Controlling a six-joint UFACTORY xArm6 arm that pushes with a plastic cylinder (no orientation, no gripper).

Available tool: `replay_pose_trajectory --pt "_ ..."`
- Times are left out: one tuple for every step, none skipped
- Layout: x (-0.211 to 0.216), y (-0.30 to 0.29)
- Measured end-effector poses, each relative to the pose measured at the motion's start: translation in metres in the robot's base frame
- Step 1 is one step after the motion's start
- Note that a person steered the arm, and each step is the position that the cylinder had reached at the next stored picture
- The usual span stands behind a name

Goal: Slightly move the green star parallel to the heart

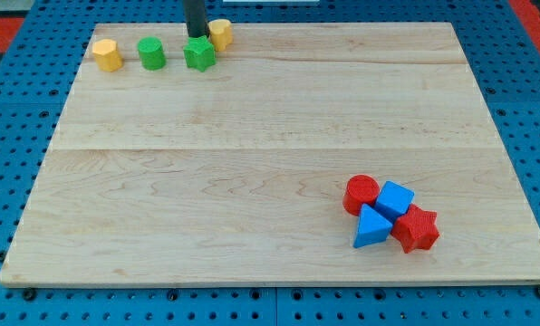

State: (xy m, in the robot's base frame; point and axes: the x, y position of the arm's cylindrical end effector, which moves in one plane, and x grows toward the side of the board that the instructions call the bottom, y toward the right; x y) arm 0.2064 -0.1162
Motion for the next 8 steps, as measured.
replay_pose_trajectory --pt "-0.014 0.006" --pt "0.038 0.054" --pt "0.038 0.070" --pt "0.047 0.039" --pt "0.117 0.045" --pt "0.118 0.015" --pt "0.084 -0.023" --pt "0.084 -0.006"
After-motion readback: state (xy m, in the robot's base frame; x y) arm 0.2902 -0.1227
